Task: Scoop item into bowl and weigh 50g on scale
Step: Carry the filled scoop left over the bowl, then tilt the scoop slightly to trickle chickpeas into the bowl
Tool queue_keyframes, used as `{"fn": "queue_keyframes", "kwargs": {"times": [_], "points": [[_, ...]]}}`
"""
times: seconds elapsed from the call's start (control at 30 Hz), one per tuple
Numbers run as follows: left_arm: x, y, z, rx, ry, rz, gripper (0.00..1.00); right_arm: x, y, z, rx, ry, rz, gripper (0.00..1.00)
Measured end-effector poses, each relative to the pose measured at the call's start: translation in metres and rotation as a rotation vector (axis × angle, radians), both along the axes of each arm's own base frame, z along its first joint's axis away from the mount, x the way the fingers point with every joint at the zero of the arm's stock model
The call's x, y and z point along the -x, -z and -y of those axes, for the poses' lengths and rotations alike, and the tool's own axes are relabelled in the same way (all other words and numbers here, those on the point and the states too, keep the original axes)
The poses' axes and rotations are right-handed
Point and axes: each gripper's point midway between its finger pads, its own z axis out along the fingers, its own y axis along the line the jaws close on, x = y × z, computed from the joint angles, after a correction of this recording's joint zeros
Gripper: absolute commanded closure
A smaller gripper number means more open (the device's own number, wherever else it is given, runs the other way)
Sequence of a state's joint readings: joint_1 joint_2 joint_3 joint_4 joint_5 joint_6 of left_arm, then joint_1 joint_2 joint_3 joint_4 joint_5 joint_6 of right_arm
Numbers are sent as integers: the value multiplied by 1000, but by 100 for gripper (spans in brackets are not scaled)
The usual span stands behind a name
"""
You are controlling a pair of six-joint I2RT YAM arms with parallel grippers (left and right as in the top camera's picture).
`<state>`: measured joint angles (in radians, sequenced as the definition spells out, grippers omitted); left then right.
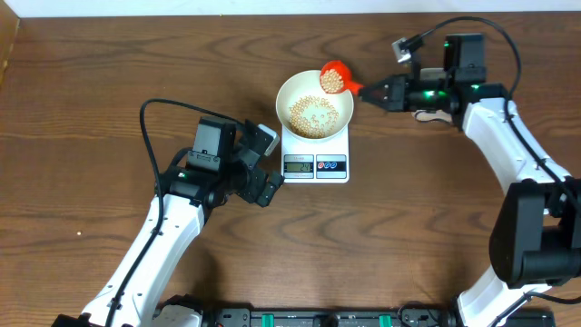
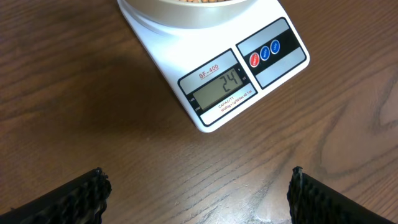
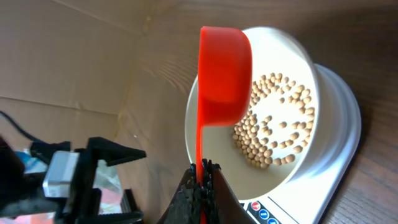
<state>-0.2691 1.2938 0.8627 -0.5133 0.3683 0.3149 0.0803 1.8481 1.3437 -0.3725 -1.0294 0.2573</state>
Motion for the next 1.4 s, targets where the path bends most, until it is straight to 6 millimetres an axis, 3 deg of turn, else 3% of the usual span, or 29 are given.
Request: {"fn": "queue_keyframes", "kwargs": {"times": [0.37,0.6,1.1,1.4], "points": [[0,0,0,1,0,1,6,5,21,-28,153,13,8,99],[0,0,0,0,0,0,7,15,15,-47,243,-24,104,98],[0,0,0,0,0,0,7,17,27,-54,440,-61,252,98],[0,0,0,0,0,0,7,29,8,-48,499,-79,316,98]]}}
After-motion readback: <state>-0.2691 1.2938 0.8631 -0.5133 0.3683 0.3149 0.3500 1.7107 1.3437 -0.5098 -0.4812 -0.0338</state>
